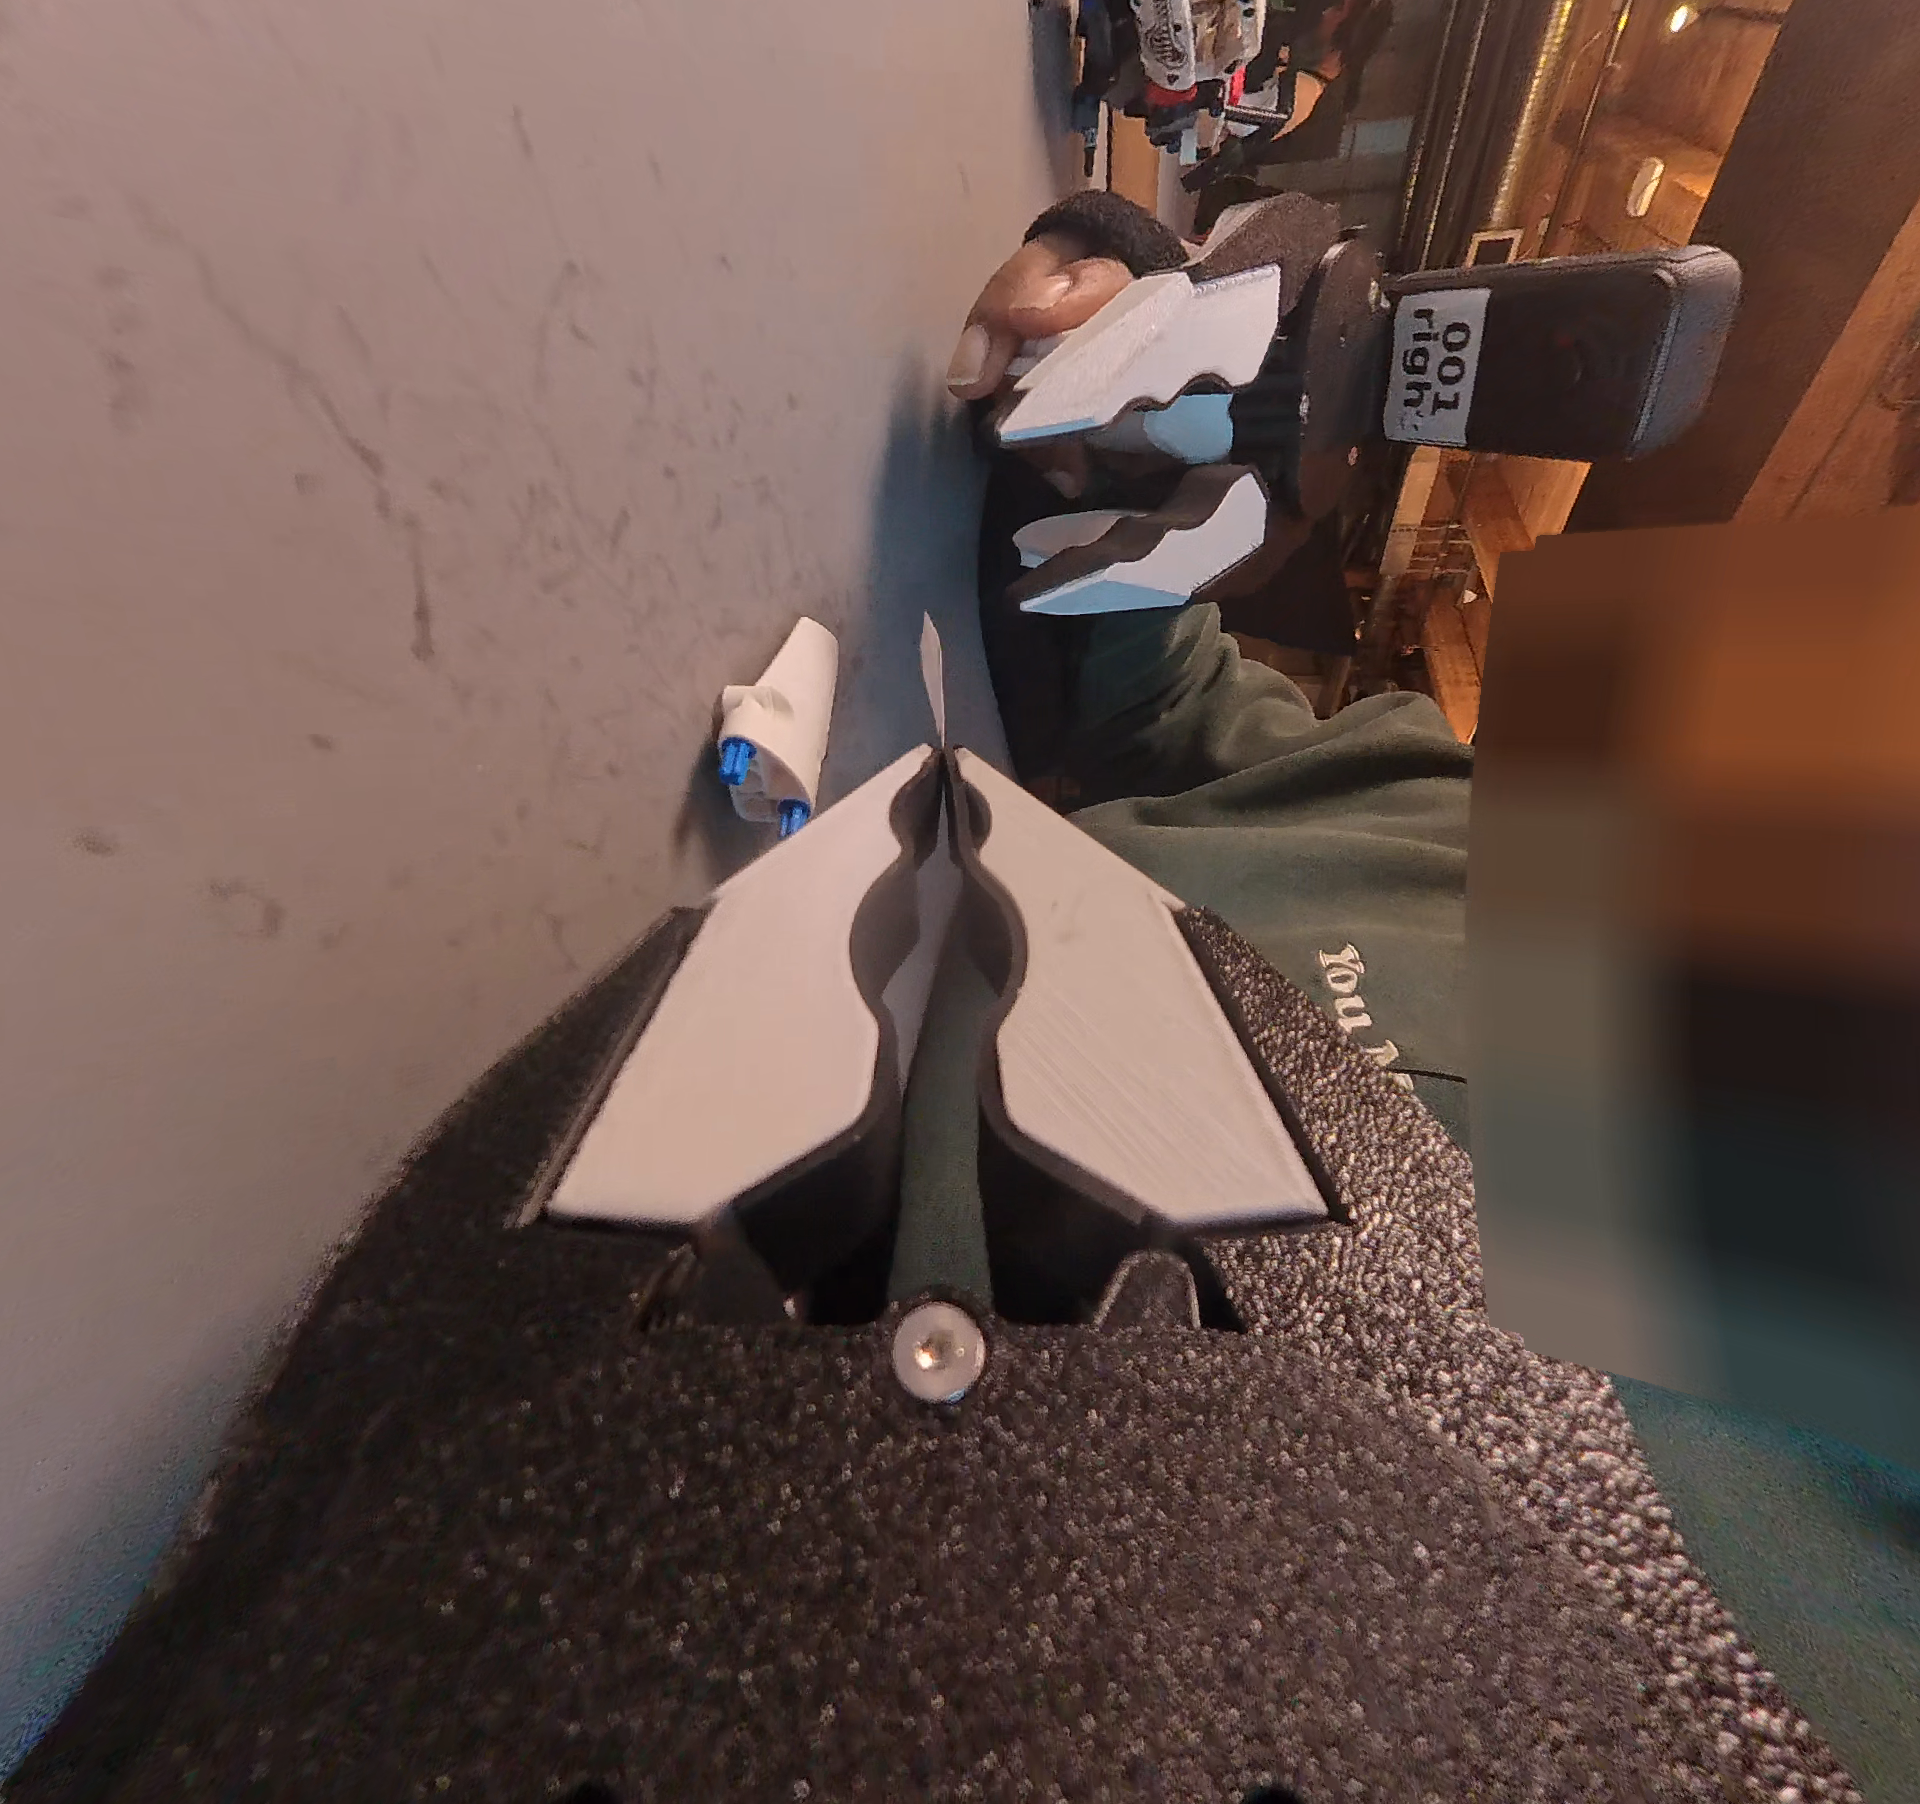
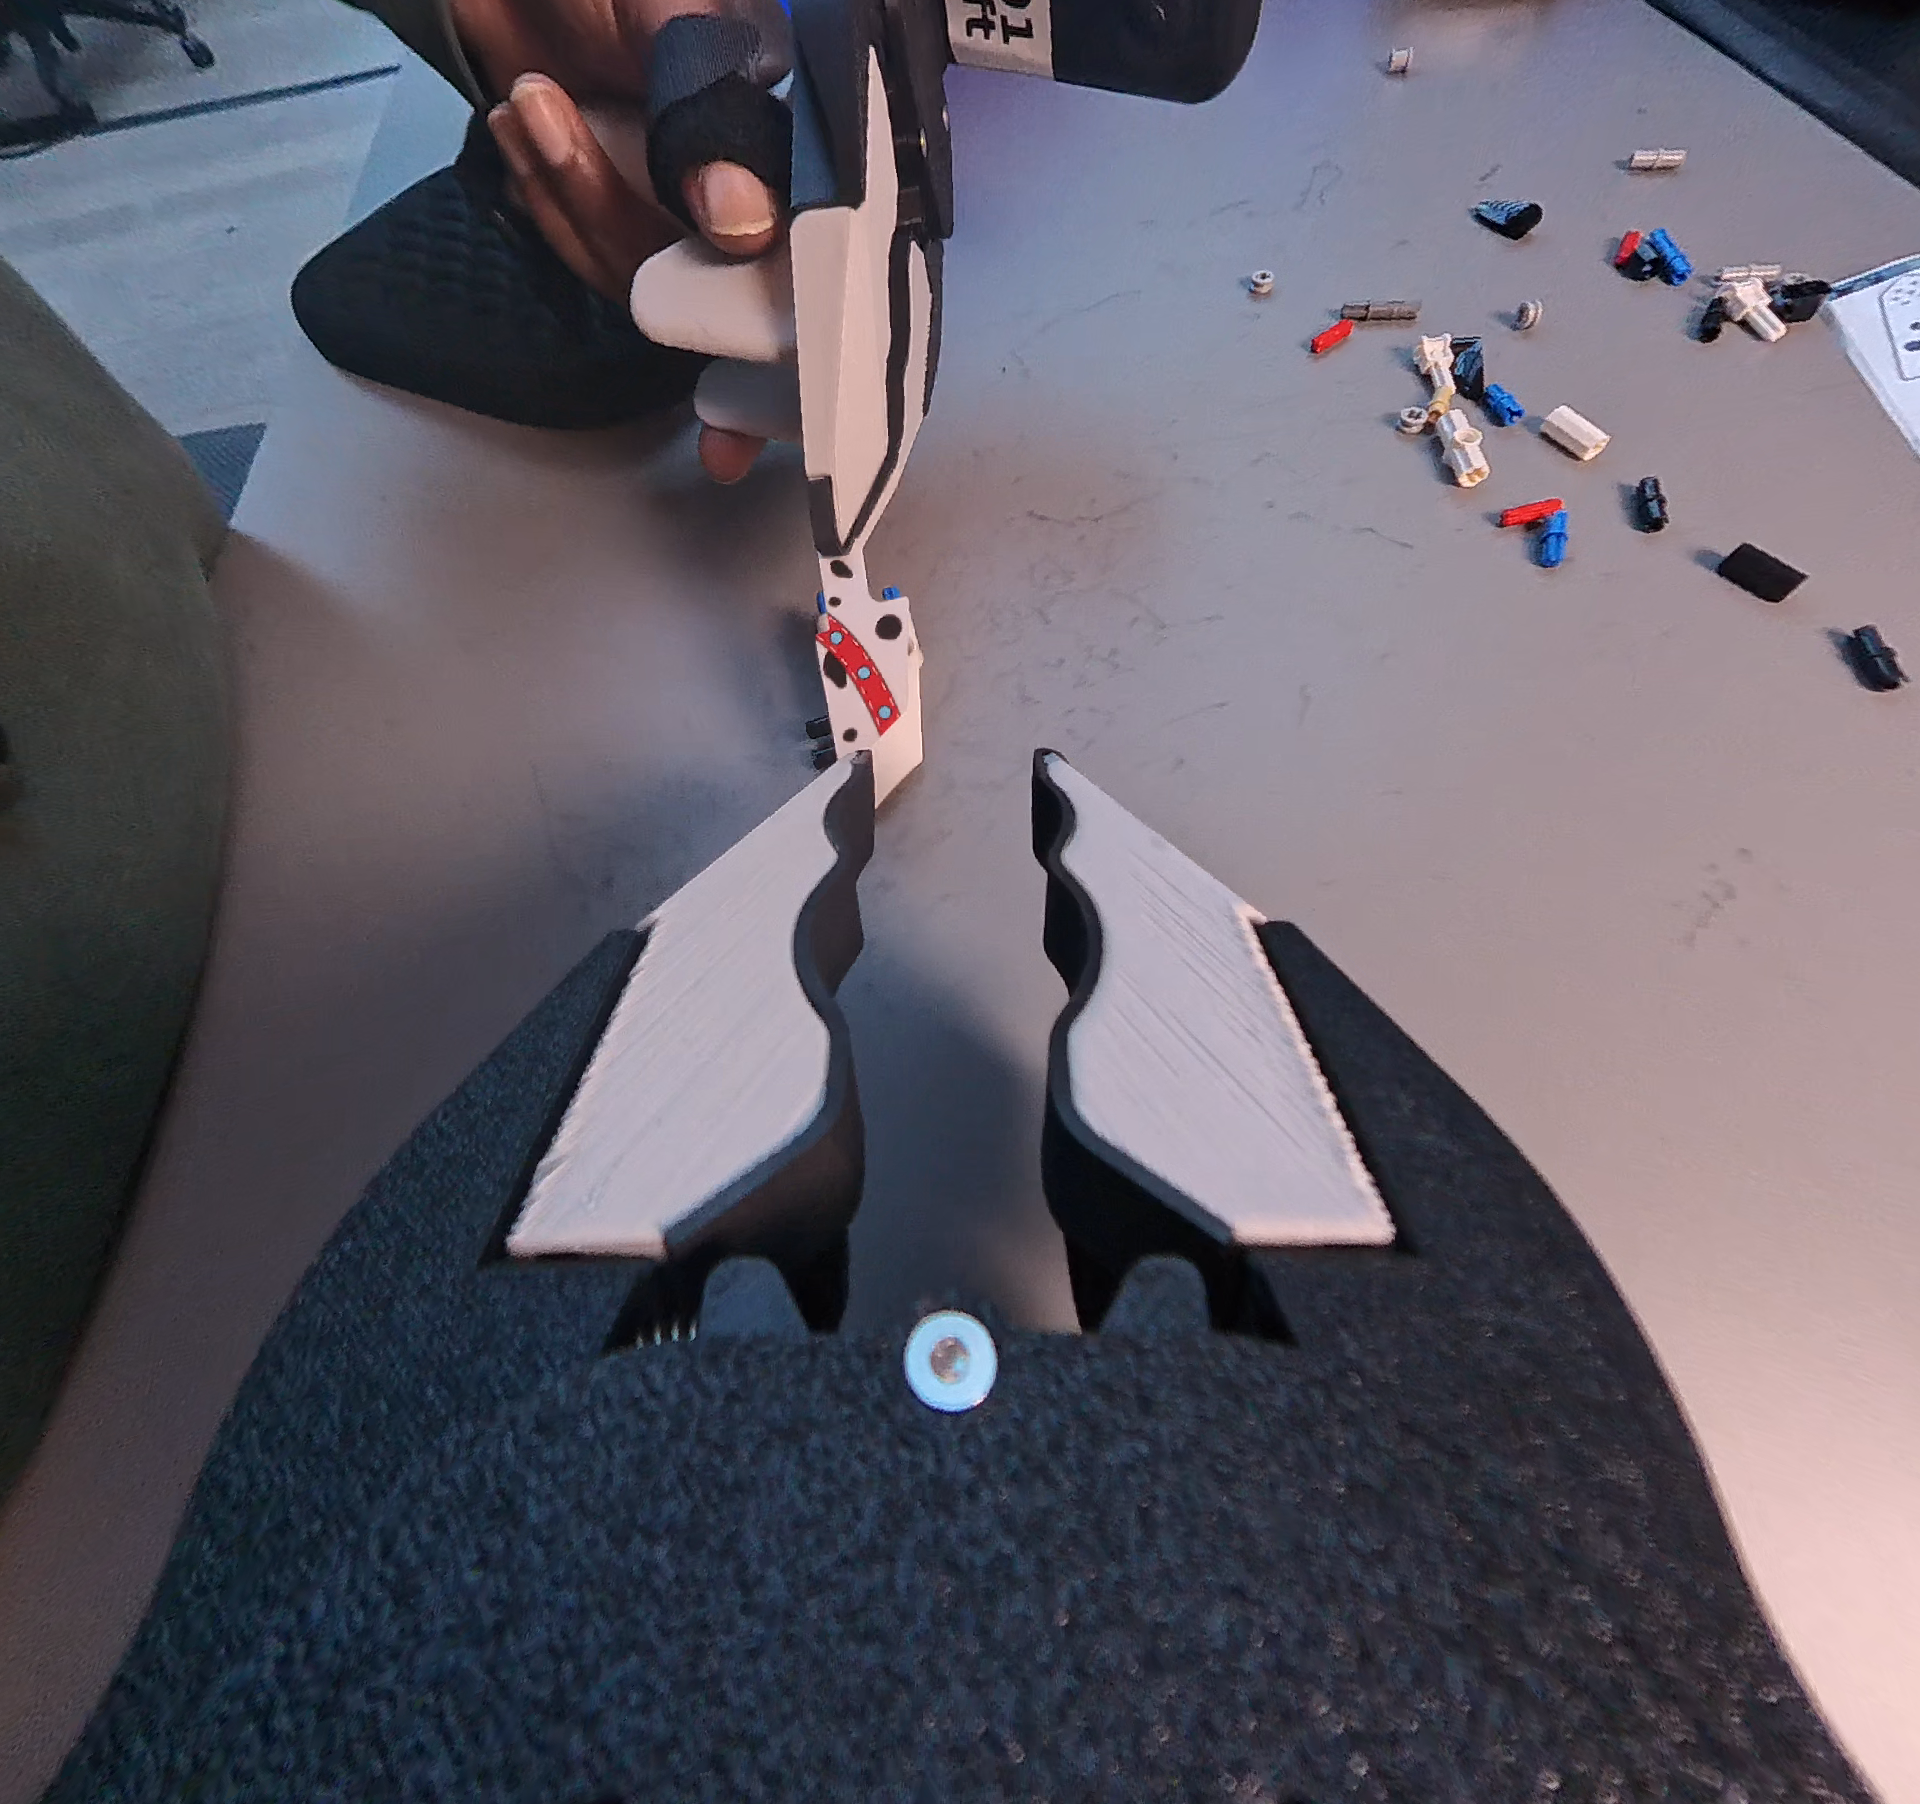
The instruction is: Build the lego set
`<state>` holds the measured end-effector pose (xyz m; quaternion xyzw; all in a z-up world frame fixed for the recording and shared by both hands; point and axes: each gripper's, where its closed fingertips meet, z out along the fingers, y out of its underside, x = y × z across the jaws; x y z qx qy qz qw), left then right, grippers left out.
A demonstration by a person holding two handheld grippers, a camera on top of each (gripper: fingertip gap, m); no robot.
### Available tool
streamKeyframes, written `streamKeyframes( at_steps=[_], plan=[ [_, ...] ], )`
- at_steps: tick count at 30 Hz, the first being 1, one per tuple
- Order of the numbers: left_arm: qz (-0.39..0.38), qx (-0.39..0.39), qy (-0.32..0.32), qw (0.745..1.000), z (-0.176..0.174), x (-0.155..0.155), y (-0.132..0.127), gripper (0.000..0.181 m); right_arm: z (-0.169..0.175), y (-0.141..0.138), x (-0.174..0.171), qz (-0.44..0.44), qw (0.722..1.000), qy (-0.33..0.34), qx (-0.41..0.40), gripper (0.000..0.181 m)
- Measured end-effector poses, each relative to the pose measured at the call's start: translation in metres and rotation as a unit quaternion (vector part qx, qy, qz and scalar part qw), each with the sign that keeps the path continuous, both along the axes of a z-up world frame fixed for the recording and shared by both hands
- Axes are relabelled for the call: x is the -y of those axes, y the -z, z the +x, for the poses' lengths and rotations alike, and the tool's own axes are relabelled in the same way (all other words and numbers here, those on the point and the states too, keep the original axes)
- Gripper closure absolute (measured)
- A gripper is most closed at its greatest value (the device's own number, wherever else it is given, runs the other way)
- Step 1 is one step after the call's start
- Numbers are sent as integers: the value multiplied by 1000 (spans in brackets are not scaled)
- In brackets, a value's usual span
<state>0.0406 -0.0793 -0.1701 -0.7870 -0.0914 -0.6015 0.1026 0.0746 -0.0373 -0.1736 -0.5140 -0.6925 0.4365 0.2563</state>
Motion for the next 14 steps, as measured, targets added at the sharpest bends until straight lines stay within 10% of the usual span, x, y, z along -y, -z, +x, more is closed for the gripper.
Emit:
streamKeyframes(
  at_steps=[1,14],
  plan=[
    [-6,-2,0,1000,0,0,1,181,0,0,0,0,1000,0,0,152],
    [-43,-25,-34,998,3,0,10,181,-1,5,0,11,1000,5,13,154]
  ],
)
